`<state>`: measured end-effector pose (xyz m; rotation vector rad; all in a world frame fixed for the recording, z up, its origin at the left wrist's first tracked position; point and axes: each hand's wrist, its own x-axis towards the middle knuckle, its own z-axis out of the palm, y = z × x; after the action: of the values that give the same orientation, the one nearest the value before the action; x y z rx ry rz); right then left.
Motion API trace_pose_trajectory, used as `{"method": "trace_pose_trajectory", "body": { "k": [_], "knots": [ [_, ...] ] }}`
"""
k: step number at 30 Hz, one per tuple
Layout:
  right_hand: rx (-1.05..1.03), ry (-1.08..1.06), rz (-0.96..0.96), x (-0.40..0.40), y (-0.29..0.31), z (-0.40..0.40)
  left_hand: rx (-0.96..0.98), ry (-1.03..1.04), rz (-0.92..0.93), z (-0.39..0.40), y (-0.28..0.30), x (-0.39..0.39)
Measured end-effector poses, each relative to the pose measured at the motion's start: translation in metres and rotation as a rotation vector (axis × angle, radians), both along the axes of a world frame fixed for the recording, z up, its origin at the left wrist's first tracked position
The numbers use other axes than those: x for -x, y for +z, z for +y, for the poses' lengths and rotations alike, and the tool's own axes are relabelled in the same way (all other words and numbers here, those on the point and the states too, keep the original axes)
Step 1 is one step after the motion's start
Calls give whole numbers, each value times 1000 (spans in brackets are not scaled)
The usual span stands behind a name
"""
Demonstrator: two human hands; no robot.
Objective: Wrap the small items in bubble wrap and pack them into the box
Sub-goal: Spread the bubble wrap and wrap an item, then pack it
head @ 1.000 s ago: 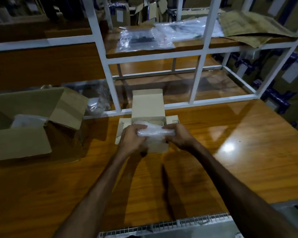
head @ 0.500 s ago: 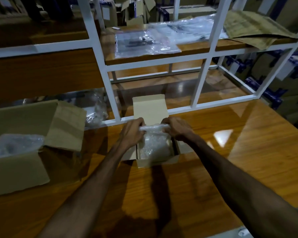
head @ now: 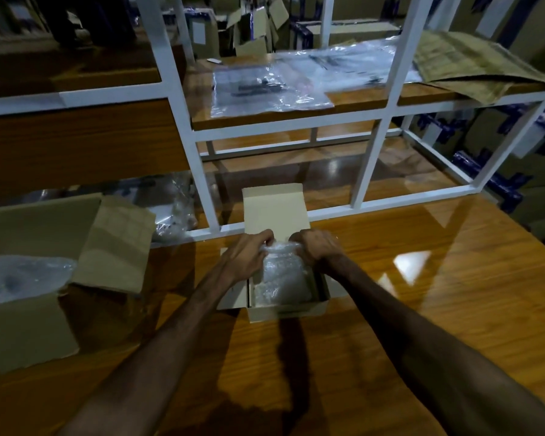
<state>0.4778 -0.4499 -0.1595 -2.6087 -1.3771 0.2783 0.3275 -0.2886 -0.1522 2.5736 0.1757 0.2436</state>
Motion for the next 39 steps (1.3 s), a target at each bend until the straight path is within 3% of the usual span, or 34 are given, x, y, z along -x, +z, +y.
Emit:
{"method": "trace_pose_trajectory", "body": {
  "k": [10,19,27,34,39],
  "knots": [
    [108,116,-43,-6,-7,0,62,16,55,-3,0,-9],
    [-1,91,47,-12,-6,-3,48,169,37,-1,-6,-22],
    [25,87,-108,-1,-8,-11,-140,150,102,-1,-21,-17],
    [13,101,-140,5,-17,-12,-612,113,233,-14,-10,-20],
    [-97,98,-257,8,-17,-7,-600,133,212,-27,-16,-11]
  ]
}}
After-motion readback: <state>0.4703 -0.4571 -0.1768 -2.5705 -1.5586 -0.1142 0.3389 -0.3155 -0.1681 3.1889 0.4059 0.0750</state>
